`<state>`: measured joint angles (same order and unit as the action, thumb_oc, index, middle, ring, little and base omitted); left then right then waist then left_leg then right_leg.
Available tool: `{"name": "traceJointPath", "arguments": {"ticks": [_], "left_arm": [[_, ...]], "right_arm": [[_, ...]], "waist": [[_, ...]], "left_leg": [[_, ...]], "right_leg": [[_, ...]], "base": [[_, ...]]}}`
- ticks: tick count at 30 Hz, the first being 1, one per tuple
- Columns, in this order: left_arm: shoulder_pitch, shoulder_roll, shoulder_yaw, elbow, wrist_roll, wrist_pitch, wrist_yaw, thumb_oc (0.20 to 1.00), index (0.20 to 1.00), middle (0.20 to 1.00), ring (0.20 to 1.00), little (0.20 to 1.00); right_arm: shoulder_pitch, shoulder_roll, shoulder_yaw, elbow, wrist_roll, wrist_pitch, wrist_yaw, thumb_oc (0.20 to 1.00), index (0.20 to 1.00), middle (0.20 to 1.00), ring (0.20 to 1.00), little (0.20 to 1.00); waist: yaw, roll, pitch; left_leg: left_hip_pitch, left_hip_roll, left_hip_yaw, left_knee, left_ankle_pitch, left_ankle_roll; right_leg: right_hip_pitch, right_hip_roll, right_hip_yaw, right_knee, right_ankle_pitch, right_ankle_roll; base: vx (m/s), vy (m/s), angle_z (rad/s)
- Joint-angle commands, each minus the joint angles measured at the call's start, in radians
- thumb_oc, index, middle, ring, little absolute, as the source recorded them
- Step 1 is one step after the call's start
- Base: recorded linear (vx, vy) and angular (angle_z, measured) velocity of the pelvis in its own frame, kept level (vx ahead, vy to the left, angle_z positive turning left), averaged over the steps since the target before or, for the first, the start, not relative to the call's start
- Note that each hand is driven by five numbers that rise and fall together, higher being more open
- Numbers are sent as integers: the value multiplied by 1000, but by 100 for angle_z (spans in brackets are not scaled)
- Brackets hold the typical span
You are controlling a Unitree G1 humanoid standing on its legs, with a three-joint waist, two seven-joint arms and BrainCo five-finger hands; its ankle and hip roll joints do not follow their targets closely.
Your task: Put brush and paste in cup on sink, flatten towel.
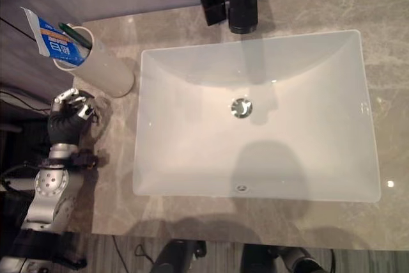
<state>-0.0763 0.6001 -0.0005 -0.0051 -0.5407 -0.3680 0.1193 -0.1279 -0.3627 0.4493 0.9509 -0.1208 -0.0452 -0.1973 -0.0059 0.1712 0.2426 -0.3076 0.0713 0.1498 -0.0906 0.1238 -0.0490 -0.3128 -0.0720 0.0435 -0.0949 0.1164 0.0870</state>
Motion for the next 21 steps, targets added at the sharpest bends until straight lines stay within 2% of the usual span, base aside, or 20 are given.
{"name": "traceJointPath", "arguments": {"ticks": [1,11,18,21], "left_arm": [[21,11,-3,-7,-3,-9,-50,200,200,200,200,200],[-20,53,-39,-9,-6,-4,-72,200,200,200,200,200],[-133,20,-63,75,-16,-5,-21,200,200,200,200,200],[-197,37,-79,100,-25,-6,-13,200,200,200,200,200]], "right_arm": [[-129,-4,-59,-60,24,-84,-67,1000,1000,1000,1000,1000],[-143,-3,-45,-81,22,-88,-64,1000,1000,1000,1000,1000],[-143,-3,-37,-85,14,-86,-78,1000,1000,1000,1000,1000],[-142,-14,-39,-76,12,-80,-80,1000,1000,1000,1000,1000]], "waist": [[3,-15,-6],[-2,-7,3],[-22,-12,11],[-31,-5,15]], "left_leg": [[24,0,-65,3,20,-49],[15,5,-71,3,24,-54],[7,8,-65,3,21,-54],[6,6,-64,3,21,-55]], "right_leg": [[136,-25,-9,33,-96,39],[128,-20,-14,40,-95,36],[113,-18,-4,40,-92,37],[109,-19,-3,41,-93,39]], "base": [[0,0,0],[-8,-4,2],[-3,0,1],[6,11,-3]]}}
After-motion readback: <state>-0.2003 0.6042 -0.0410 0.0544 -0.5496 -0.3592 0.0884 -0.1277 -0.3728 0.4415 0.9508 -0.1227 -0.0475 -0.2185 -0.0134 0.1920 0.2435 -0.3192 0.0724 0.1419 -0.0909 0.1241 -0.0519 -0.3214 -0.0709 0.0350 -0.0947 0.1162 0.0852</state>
